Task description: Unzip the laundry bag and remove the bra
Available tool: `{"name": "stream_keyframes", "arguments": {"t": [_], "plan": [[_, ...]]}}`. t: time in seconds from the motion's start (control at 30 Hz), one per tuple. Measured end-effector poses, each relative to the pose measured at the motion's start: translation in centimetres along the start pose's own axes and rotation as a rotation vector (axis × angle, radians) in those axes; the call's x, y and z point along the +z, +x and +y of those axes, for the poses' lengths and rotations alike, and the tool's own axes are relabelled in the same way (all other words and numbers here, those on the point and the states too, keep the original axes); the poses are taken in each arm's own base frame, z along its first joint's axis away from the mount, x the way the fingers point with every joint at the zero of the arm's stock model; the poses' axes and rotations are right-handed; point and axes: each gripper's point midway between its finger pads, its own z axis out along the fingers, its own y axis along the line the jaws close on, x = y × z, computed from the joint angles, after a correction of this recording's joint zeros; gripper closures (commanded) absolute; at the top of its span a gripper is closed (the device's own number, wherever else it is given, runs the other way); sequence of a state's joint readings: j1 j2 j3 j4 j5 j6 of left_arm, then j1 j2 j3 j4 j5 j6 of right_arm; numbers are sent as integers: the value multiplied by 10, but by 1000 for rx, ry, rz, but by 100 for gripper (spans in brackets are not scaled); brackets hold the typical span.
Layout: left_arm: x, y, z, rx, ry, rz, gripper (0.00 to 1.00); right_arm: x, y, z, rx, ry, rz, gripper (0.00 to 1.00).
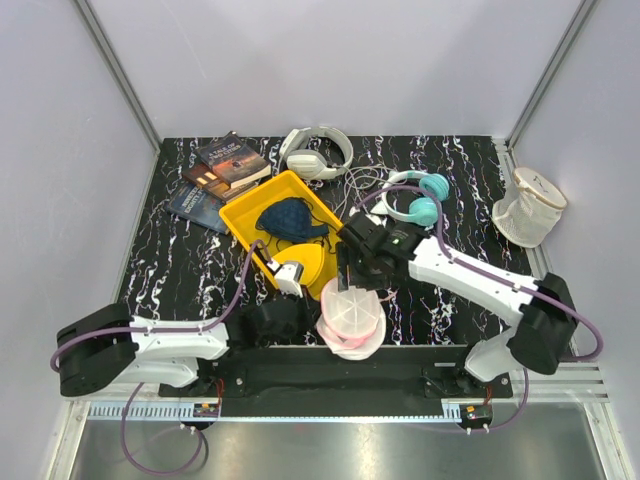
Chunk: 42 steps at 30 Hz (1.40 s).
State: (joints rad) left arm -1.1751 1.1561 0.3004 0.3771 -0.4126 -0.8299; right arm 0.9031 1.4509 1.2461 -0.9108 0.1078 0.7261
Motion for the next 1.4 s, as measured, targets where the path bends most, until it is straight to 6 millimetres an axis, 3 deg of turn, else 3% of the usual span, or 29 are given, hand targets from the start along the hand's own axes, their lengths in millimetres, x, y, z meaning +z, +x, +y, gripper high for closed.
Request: {"name": "stream_keyframes", "arguments": {"t": [0.13, 0.23, 0.43, 0.57, 0.7, 1.07, 1.23, 1.4], "plan": [[-6, -4, 1, 15, -2, -2, 51, 29, 22, -2, 14, -4, 79, 29], [-13, -11, 0, 10, 1, -13, 30, 40, 38, -8, 28, -1, 126, 29], [-29, -31, -1, -14, -13, -56, 8, 47, 47, -8, 37, -15, 152, 29], [-44, -40, 12, -21, -60, -77, 1, 52, 52, -10, 38, -11, 166, 28], [-57, -53, 28, -13, -127, -110, 1, 54, 53, -10, 37, -10, 169, 28], [-69, -138, 119, -57, -442, -221, 1, 56, 58, -14, 32, -4, 185, 27], [-81, -173, 134, -77, -473, -265, 1, 57, 64, -20, 31, 13, 202, 25], [-86, -185, 138, -90, -472, -264, 1, 50, 63, -21, 28, 9, 192, 19]]}}
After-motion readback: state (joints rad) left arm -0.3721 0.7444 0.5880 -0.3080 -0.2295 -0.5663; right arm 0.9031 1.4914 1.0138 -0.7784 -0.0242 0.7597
